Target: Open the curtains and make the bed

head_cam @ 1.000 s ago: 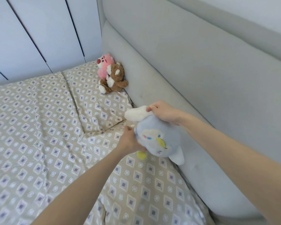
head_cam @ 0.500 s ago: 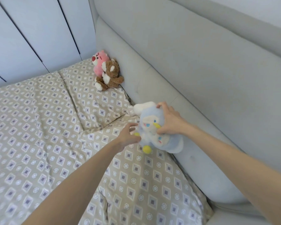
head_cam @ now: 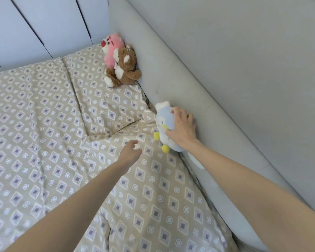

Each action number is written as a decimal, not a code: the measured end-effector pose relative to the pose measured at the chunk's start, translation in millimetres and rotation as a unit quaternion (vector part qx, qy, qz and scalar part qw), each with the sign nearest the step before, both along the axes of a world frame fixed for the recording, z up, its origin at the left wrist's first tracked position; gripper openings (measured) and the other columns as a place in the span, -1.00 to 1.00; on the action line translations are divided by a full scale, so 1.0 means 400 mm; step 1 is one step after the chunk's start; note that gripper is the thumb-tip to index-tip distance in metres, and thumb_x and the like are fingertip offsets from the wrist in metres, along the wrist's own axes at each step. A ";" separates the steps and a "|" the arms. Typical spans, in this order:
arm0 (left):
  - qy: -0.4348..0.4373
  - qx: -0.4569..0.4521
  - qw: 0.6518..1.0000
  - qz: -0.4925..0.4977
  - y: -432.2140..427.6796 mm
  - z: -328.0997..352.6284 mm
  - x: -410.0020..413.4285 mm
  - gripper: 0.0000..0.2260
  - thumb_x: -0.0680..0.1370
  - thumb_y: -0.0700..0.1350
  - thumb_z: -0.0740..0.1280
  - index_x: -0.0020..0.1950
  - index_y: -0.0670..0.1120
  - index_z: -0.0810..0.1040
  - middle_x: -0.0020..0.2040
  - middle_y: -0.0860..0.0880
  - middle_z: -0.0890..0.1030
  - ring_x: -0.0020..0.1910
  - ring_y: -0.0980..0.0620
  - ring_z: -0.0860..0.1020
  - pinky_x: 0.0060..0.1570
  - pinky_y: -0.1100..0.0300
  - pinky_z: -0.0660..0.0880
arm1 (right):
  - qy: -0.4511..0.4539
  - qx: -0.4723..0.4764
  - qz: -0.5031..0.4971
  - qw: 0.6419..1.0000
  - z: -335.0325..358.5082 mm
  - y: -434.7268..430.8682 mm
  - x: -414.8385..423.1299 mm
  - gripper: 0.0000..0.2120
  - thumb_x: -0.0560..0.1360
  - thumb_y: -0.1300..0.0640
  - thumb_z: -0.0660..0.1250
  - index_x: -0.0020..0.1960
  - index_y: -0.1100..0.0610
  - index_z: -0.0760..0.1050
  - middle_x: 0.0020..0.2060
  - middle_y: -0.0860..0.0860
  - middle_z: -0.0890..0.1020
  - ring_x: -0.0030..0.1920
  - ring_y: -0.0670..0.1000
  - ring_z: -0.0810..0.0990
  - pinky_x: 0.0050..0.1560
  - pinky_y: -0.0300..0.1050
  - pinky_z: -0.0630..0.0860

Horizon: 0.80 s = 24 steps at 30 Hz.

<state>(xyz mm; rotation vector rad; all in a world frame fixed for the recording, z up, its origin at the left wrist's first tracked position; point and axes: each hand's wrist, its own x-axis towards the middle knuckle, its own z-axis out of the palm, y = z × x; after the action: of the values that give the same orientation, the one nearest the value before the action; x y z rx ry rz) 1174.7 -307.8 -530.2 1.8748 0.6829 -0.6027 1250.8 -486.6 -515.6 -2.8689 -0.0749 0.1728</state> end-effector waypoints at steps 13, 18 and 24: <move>-0.021 0.014 1.000 0.008 0.033 -0.023 0.037 -0.59 0.59 -0.20 0.15 0.45 -0.03 0.31 0.45 -0.05 0.30 -0.25 0.22 0.43 0.19 0.09 0.41 | 0.091 0.023 0.052 0.994 -0.213 0.056 0.052 -0.58 0.46 0.10 0.41 0.25 0.07 0.33 0.25 0.06 0.44 0.15 0.18 0.44 0.04 -0.02 0.39; -0.022 0.015 1.000 0.014 0.037 -0.003 0.027 -0.59 0.59 -0.20 0.15 0.44 -0.02 0.32 0.46 -0.04 0.30 -0.17 0.07 0.47 0.13 0.11 0.41 | 0.038 0.016 0.010 0.999 -0.141 0.047 0.043 -0.72 0.51 0.30 0.24 0.21 0.17 0.36 0.07 0.17 0.58 0.07 0.24 0.55 -0.07 -0.01 0.46; -0.028 -0.004 1.000 -0.002 0.026 0.020 0.011 -0.58 0.57 -0.21 0.17 0.43 -0.03 0.32 0.45 -0.09 0.30 0.37 -0.08 0.35 0.35 -0.05 0.35 | 0.132 0.013 0.010 0.991 -0.101 -0.003 0.000 -0.54 0.55 0.34 0.07 0.40 0.09 0.41 0.31 0.15 0.50 0.26 0.20 0.49 0.17 -0.04 0.46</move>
<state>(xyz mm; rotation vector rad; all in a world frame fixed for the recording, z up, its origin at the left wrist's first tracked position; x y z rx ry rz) 1178.9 -297.3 -522.3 1.8794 0.6393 -0.5527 1250.7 -487.9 -555.8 -2.7919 -0.0539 0.5479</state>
